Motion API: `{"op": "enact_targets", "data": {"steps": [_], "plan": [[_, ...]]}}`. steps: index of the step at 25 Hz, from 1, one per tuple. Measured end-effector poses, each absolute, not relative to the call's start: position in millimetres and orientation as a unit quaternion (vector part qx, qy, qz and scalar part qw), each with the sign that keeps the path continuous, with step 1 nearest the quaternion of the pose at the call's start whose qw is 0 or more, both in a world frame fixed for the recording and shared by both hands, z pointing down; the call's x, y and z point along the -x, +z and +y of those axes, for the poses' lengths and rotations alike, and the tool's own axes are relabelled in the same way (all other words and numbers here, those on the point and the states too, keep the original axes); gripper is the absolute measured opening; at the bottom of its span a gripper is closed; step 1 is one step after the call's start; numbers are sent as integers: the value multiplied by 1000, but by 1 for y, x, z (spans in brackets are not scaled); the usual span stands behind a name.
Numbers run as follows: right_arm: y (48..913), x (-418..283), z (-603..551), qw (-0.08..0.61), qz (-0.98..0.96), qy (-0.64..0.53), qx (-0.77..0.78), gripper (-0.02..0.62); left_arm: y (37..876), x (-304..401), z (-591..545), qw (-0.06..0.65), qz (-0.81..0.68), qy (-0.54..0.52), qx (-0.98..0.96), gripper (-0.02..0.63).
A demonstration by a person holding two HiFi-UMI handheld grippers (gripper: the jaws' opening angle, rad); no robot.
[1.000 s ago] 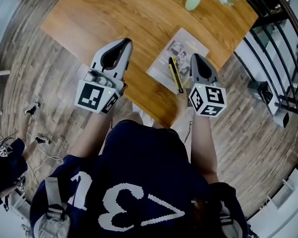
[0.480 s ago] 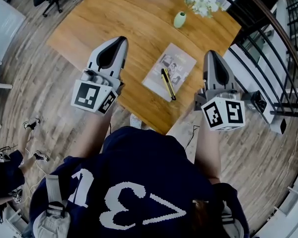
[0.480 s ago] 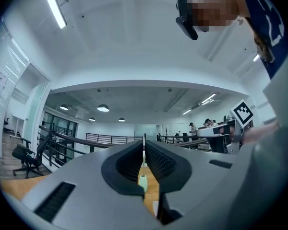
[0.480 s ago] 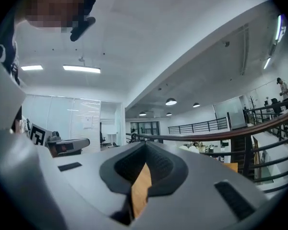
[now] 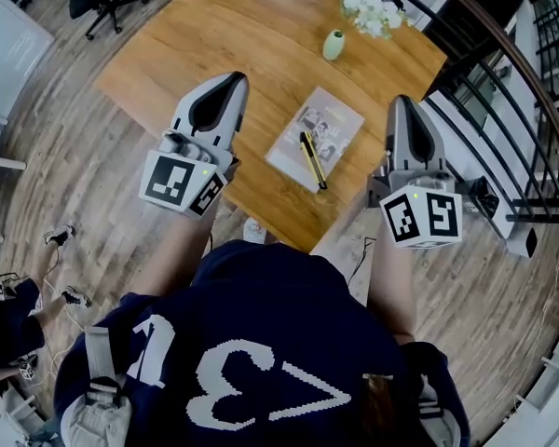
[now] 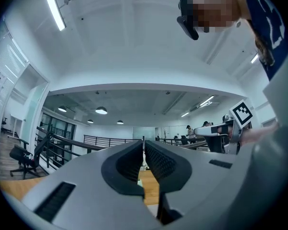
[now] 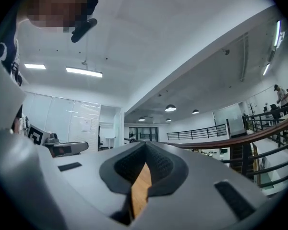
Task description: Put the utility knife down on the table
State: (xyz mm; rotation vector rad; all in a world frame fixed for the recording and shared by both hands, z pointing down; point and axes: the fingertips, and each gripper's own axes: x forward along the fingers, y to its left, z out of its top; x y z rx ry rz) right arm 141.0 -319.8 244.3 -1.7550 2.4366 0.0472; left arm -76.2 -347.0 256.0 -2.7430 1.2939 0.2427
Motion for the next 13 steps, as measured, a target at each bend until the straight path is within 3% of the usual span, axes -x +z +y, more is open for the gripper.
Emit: {"op": "enact_targets", "data": {"steps": [13], "plan": [[238,-150,-307,77,805,30,588,25,258,66,-341,49,424,81,901,25]]}}
